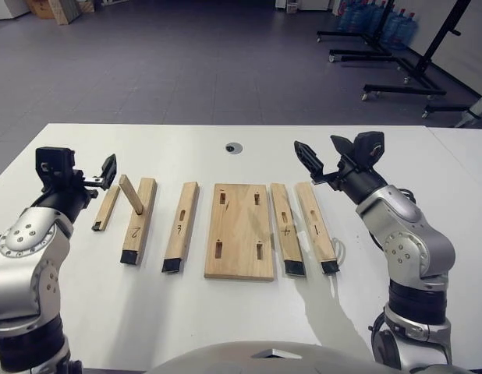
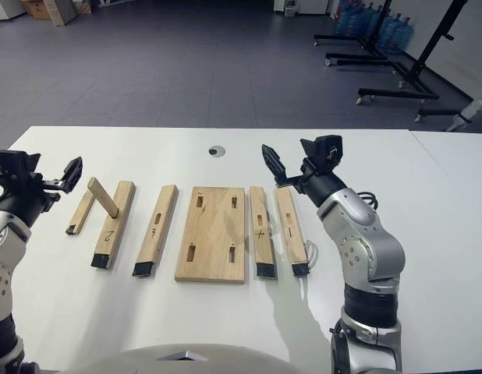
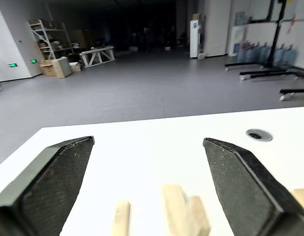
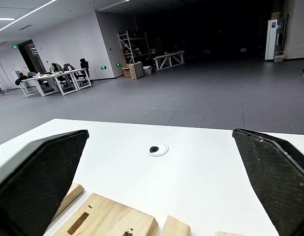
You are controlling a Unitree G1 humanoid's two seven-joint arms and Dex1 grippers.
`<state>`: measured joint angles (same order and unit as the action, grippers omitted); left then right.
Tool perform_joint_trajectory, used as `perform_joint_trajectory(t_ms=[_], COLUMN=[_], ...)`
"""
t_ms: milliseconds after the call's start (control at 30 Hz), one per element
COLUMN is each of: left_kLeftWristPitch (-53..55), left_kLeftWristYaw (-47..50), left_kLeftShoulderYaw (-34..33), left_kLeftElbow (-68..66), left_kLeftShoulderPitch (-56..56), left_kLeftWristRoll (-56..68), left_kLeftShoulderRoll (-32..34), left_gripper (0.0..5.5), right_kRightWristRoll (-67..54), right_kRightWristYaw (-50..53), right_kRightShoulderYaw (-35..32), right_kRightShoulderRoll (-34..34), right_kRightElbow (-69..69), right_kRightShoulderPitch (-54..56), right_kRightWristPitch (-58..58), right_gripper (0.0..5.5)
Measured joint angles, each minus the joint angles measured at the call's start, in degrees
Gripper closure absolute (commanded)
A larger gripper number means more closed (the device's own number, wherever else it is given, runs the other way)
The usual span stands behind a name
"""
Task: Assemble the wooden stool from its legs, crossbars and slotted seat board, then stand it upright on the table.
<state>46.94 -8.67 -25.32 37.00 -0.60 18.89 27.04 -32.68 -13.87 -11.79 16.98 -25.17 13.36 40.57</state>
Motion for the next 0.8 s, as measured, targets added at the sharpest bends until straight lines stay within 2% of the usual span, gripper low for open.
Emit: perform_joint_trajectory(t_ms=[167,300,500,633,800], left_kLeftWristPitch=[0.75,-0.43,-9.72,-15.79,-22.04], left_kLeftWristYaw=[-0.14,0.0,2.21,2.66,4.66], left_kLeftShoulderYaw=[6.93,8.81,11.75,15.45,16.46], left_kLeftElbow=[7.3,7.61,-0.75,-7.37,-18.0], left_kLeftShoulderPitch=[-10.41,-14.89,-21.31,-21.26,-19.26], left_kLeftWristRoll=[1.38,0.77,-6.01,-9.01,-12.97], left_kLeftShoulderRoll=[-6.18,-7.68,-11.12,-13.3,-14.8], left_gripper=[1.44,1.44,1.44,1.44,1.44], right_kRightWristRoll=[0.01,0.02,0.02,0.02,0.03], right_kRightWristYaw=[-0.01,-0.1,-0.56,-1.31,-2.19], right_kRightShoulderYaw=[0.72,1.01,1.95,2.47,2.89], right_kRightShoulderRoll=[-0.2,-0.17,-0.13,0.17,0.43], right_kRightElbow=[-0.13,-0.07,1.22,2.4,3.88], right_kRightShoulderPitch=[0.05,0.16,1.35,3.0,4.56], right_kRightWristPitch=[-0.02,-0.02,-0.03,-0.02,-0.02], right_gripper=[0.1,0.1,0.1,0.1,0.1])
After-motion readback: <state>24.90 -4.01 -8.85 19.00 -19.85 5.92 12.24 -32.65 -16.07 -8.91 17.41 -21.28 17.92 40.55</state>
